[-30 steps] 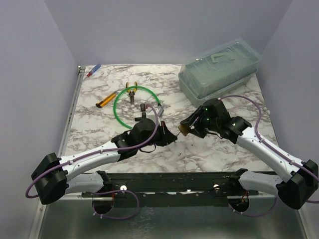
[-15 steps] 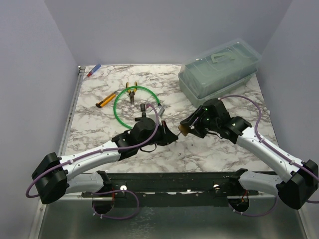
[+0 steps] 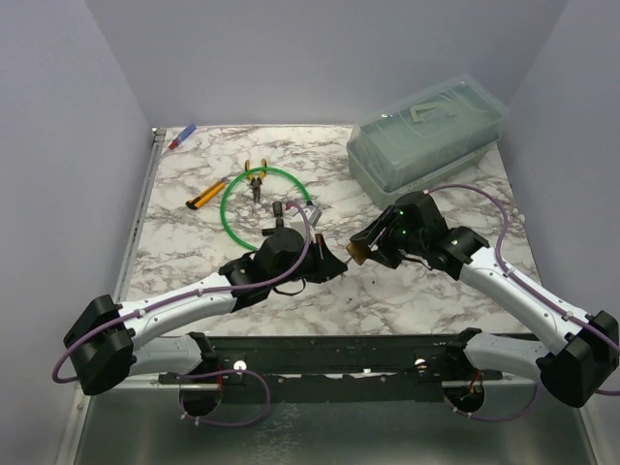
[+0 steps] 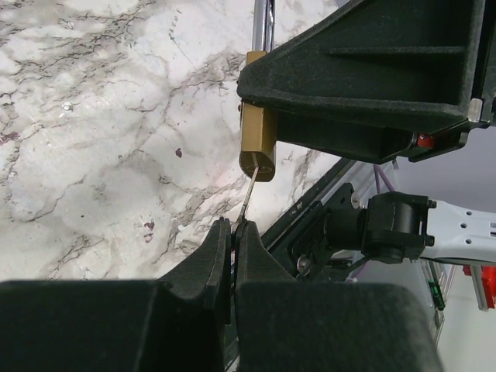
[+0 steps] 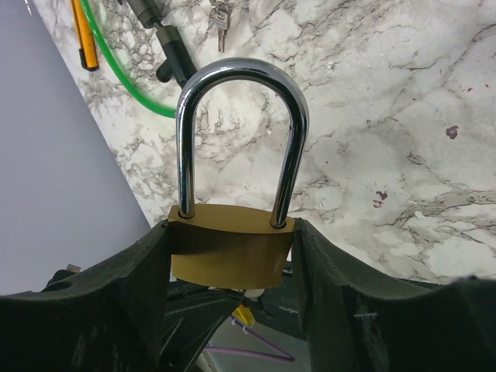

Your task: Unlock with the key

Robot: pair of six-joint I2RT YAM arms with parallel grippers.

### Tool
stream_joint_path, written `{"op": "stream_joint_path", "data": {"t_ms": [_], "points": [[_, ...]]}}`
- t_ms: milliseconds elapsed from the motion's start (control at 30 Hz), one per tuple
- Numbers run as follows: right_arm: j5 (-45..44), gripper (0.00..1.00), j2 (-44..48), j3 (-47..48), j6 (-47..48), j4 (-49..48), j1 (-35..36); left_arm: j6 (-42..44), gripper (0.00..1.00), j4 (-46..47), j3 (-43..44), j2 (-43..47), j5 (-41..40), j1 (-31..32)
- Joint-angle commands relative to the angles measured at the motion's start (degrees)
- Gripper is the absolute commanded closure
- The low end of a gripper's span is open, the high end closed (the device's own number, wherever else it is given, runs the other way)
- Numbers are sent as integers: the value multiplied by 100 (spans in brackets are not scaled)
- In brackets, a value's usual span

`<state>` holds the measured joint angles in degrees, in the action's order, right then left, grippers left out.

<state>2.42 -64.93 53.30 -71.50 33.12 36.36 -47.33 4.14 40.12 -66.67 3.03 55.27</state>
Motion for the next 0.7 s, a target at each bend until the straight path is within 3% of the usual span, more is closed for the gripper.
{"op": "stream_joint_path", "data": {"t_ms": [0, 667], "points": [[-46, 100, 53, 49, 5, -245, 15, 68, 100, 104, 215, -55, 43, 28], [-550, 100, 91, -39, 58, -76, 29, -98, 100, 8, 435, -292, -31, 28]]}}
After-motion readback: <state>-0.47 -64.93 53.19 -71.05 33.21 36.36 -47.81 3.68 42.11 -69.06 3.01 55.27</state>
